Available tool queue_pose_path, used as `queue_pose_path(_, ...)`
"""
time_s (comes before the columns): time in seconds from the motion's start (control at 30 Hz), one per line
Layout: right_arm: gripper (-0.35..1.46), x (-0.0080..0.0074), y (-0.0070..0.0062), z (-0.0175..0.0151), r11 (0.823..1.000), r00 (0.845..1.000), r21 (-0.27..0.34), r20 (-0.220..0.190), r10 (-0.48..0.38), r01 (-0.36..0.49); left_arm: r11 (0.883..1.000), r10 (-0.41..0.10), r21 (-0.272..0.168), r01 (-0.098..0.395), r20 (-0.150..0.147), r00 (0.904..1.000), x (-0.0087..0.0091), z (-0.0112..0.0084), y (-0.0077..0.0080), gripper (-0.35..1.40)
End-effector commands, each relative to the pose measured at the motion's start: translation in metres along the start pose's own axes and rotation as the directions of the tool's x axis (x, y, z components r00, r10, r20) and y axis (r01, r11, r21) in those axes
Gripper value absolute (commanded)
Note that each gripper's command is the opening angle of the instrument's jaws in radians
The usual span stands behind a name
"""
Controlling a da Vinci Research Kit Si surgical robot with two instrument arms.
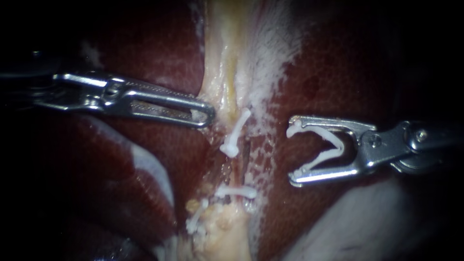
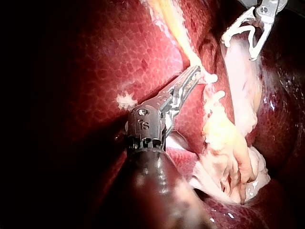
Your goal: Clipping second clip right tube
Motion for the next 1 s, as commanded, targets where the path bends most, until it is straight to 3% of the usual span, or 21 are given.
queue_pose_path(0.03, 0.60, 0.0000, 0.0000, 0.0000, 1.000, 1.000, 0.000, 0.000, 0.000, 0.000, 1.000, -0.001, 0.001, 0.001, -0.001, 1.0000, 0.0000, 0.0000, 0.0000, -0.35)
queue_pose_path(0.47, 0.60, -0.0006, -0.0002, 0.0005, 1.000, 1.000, -0.001, 0.000, 0.019, -0.019, 1.000, -0.002, 0.003, 0.002, -0.004, 1.0000, -0.0003, -0.0003, -0.0002, -0.35)
queue_pose_path(0.67, 0.60, -0.0033, -0.0010, 0.0022, 0.997, 0.997, 0.006, 0.001, 0.077, -0.077, 1.000, -0.008, 0.014, 0.008, -0.008, 0.9999, -0.0013, -0.0017, -0.0007, -0.35)
queue_pose_path(1.0, 0.60, -0.0076, -0.0014, 0.0061, 0.980, 0.980, 0.017, 0.006, 0.200, -0.200, 1.000, -0.020, 0.016, 0.020, -0.008, 0.9998, -0.0031, -0.0038, -0.0036, -0.35)
